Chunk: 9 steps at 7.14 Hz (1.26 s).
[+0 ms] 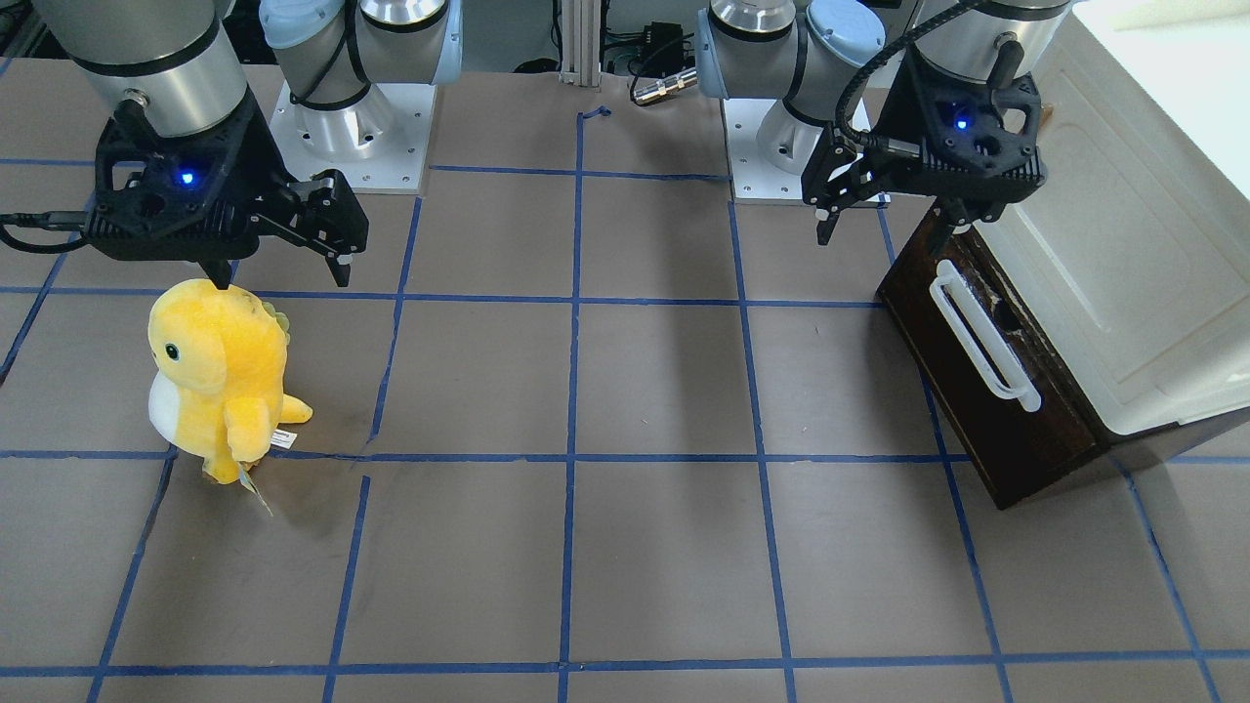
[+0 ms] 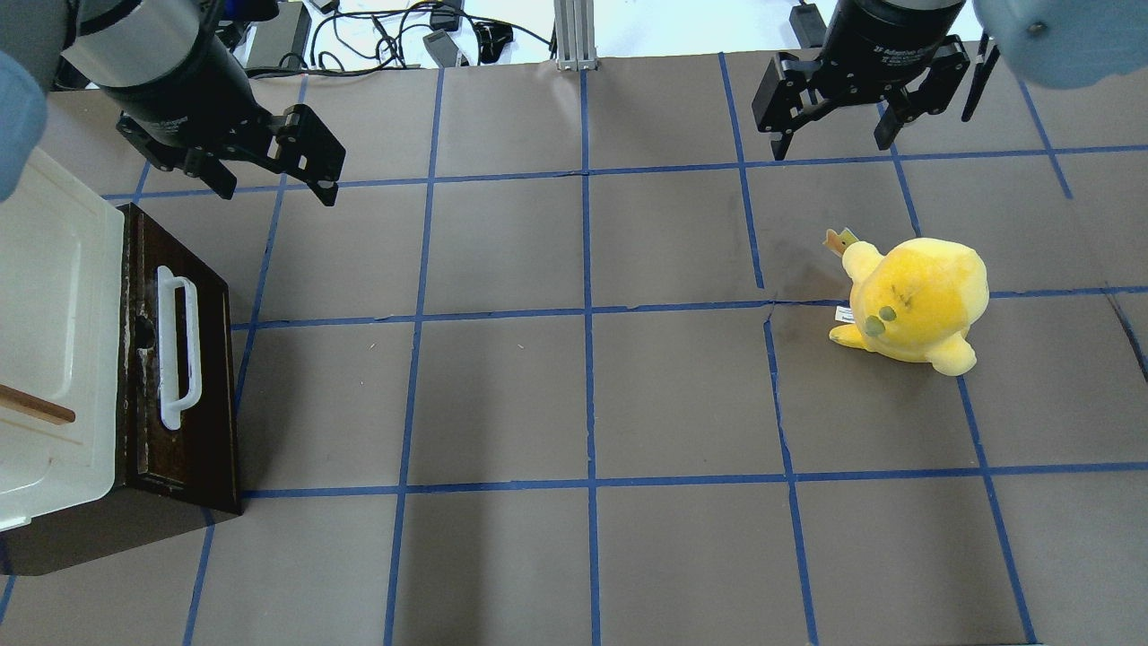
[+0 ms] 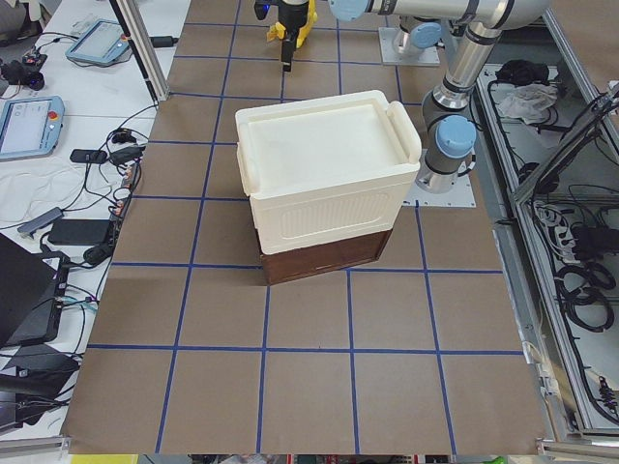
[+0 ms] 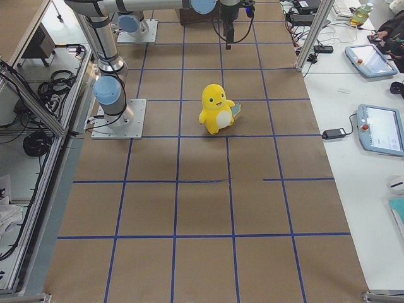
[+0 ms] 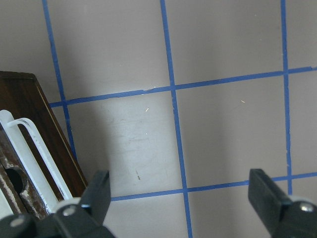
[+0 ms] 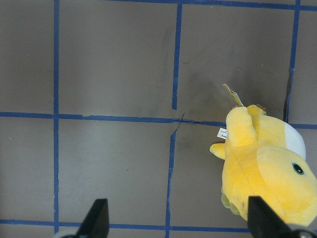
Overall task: Pull drawer sideways
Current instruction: 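Move the left gripper down toward the white drawer handle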
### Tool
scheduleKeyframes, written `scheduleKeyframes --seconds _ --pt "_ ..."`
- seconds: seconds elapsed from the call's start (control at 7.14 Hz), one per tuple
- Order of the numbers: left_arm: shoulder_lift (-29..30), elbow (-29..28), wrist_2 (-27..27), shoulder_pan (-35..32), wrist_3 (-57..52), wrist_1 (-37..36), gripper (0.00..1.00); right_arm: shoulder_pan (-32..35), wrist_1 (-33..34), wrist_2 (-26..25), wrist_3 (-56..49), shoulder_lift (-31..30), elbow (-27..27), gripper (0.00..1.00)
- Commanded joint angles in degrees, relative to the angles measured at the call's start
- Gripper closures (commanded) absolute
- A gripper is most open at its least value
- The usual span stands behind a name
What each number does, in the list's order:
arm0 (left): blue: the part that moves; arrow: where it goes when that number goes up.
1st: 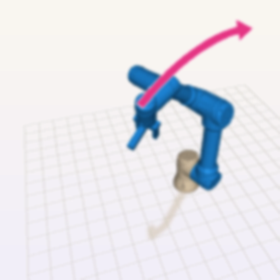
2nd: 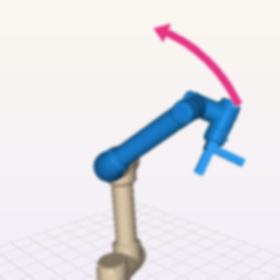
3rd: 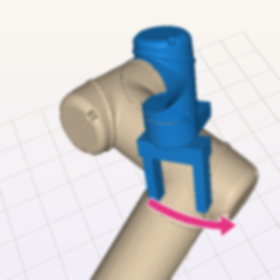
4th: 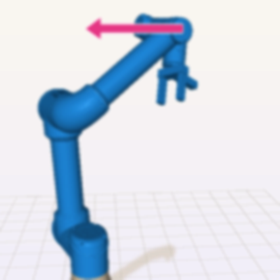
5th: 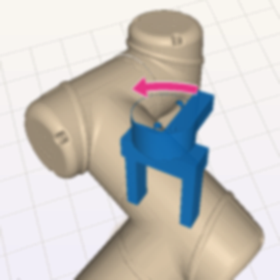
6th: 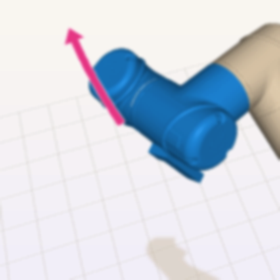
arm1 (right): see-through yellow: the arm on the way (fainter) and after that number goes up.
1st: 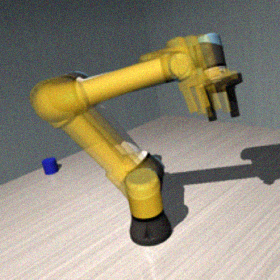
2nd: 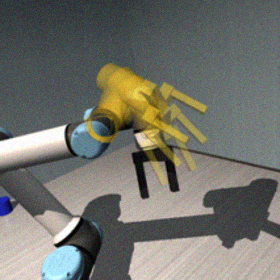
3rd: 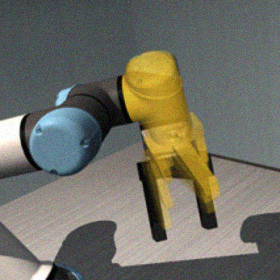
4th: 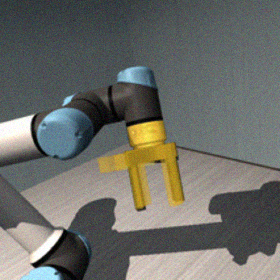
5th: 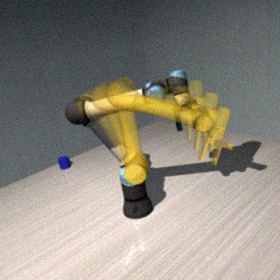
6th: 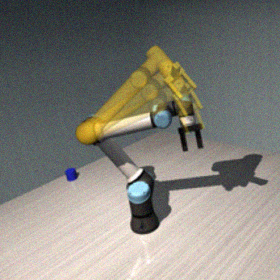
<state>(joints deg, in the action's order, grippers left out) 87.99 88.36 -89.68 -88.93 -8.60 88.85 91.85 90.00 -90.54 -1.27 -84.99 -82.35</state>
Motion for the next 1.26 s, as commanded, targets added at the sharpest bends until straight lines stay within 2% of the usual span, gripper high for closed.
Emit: scheduleKeyframes --seconds 0.0,1.12 --pt "0.0 0.1 0.0 0.1 0.0 -0.1 0.00 0.0 0.0 0.0 0.0 0.0 0.0 0.00" --pt "1.0 -0.3 0.5 1.2 0.9 -0.1 0.00 0.0 0.0 0.0 0.0 0.0 0.0 0.00"
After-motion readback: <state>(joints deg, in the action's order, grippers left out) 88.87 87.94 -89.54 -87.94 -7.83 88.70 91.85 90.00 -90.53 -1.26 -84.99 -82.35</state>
